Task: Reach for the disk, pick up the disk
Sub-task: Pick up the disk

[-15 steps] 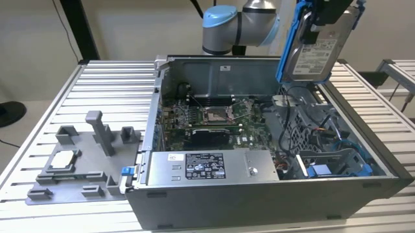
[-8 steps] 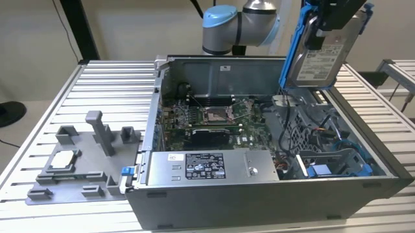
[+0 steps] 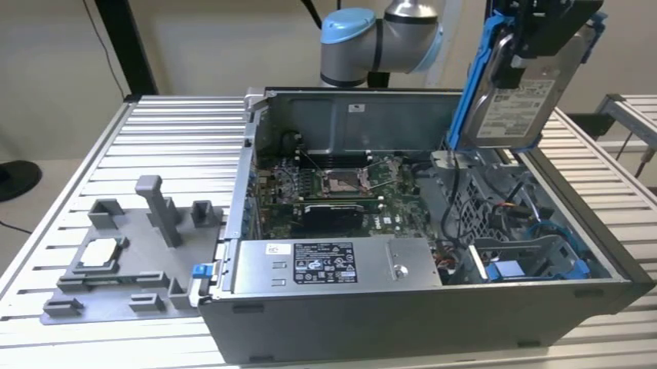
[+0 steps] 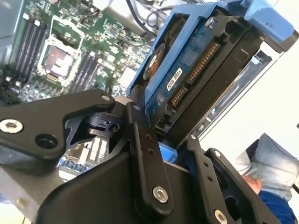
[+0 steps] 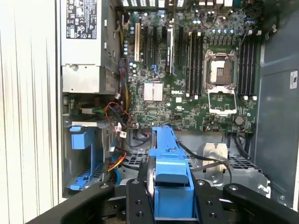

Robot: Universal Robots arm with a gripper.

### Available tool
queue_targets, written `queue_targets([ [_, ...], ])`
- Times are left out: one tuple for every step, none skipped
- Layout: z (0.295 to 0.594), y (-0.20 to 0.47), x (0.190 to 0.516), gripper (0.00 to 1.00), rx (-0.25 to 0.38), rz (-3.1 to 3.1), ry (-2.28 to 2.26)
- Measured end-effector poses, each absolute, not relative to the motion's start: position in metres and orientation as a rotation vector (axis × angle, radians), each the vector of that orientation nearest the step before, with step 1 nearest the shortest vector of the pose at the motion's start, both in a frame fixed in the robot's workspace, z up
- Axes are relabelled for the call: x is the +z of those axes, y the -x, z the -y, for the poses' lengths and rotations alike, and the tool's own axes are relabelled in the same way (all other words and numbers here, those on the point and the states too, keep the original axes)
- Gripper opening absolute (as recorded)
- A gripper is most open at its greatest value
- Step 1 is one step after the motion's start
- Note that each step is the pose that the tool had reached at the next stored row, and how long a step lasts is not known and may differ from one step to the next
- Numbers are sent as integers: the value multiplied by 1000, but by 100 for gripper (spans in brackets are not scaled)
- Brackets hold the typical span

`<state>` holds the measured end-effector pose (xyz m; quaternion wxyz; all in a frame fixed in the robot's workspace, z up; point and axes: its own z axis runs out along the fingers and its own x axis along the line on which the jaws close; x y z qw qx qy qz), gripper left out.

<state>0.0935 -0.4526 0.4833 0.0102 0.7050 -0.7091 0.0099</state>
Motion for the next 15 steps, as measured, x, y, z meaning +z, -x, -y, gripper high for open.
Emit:
queue_targets([
  [455, -94, 483, 0, 31, 2213, -2200],
  [458, -94, 483, 0, 31, 2213, -2200],
  [461, -94, 483, 0, 31, 2213, -2200],
  [464, -94, 483, 0, 31, 2213, -2200],
  [466, -94, 483, 0, 31, 2213, -2200],
  [469, -94, 483, 0, 31, 2213, -2200],
  [472, -94, 483, 0, 31, 2213, -2201],
  [474, -94, 483, 0, 31, 2213, -2200],
  [477, -94, 483, 0, 31, 2213, -2200],
  [479, -94, 483, 0, 31, 2213, -2200],
  [482, -94, 483, 0, 31, 2213, -2200],
  [485, -94, 483, 0, 31, 2213, -2200],
  [487, -94, 483, 0, 31, 2213, -2200],
  [489, -94, 483, 0, 31, 2213, -2200],
  [492, -94, 483, 0, 31, 2213, -2200],
])
